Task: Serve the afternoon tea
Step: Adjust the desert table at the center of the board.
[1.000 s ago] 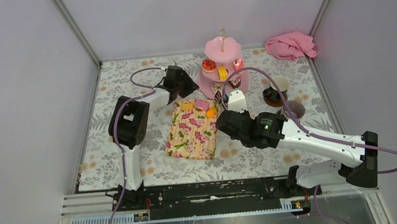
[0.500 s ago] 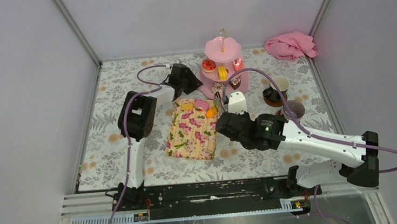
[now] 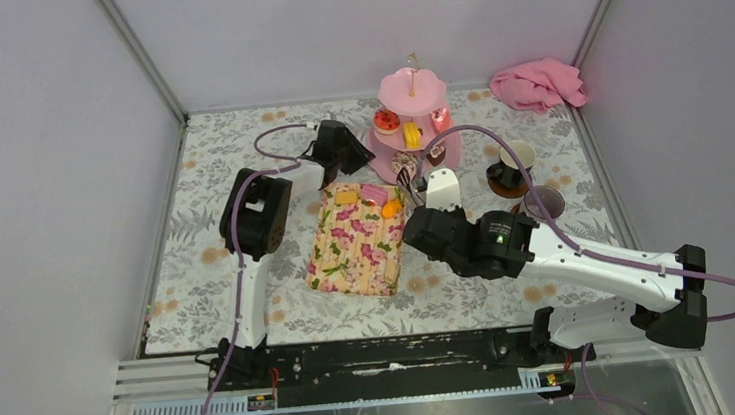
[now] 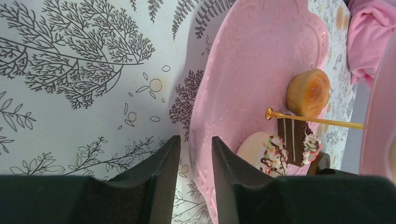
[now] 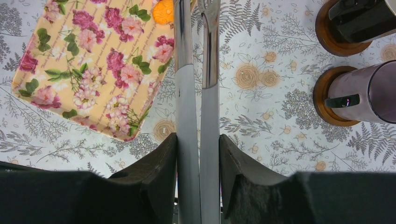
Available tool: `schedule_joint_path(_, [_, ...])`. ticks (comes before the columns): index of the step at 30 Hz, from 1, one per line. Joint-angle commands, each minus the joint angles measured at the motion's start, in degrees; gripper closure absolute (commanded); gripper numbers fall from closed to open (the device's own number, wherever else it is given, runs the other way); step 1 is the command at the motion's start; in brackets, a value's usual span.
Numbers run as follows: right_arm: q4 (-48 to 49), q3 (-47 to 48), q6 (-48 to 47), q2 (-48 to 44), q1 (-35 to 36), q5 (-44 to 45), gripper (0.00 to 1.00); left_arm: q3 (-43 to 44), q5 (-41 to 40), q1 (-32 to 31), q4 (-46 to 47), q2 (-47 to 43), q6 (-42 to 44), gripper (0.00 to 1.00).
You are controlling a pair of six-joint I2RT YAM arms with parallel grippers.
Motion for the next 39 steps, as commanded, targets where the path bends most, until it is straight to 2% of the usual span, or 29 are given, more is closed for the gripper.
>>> schedule_joint_path(1, [1.0, 1.5, 1.2, -1.9, 0.6, 3.1, 0.67, -2.2, -1.0, -0.3, 2.8, 0.4, -1.5, 0.63])
schedule_joint_path(17, [1.3, 1.3, 1.1, -2.1, 0.6, 3.2, 0.67, -9.4, -3.0, -0.3, 5.9, -2.5, -7.8, 0.77])
schedule_joint_path(39, [1.7, -0.9, 1.8, -3.6, 0.6, 3.2, 0.67, -12.3, -8.5, -6.4, 5.3, -4.7, -19.0, 0.78])
